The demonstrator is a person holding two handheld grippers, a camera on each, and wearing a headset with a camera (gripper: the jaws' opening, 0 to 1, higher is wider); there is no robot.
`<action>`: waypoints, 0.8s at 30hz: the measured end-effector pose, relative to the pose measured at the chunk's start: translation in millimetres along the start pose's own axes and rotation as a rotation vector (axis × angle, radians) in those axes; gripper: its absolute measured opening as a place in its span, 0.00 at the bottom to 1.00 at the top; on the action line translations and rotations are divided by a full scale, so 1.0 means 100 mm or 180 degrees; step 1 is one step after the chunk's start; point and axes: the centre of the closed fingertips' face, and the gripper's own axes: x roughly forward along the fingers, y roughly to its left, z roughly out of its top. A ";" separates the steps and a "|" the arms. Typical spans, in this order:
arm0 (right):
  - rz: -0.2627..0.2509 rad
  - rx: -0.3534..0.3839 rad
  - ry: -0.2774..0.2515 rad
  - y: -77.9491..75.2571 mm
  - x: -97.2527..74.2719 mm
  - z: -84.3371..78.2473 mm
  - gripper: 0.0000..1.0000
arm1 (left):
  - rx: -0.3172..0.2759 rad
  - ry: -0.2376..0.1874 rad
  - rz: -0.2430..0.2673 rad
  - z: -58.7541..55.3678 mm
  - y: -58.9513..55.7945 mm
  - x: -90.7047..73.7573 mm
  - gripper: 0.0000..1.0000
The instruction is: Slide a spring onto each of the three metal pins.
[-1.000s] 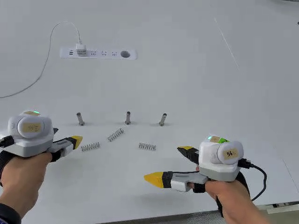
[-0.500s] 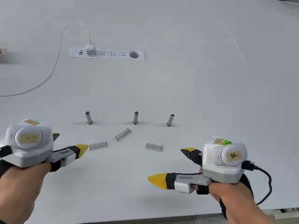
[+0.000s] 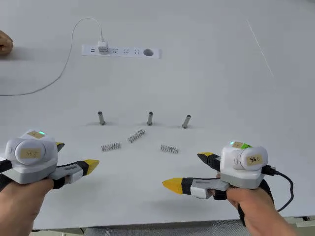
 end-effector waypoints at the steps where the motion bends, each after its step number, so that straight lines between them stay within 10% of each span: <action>1: 0.0004 -0.0004 0.0004 0.01 0.00 0.00 0.91 | 0.0011 0.0012 -0.0011 -0.02 -0.01 -0.02 0.67; 24: 0.0023 -0.0019 0.0025 0.02 0.02 -0.03 0.91 | 0.0156 0.0029 -0.0269 -0.16 -0.23 -0.18 0.77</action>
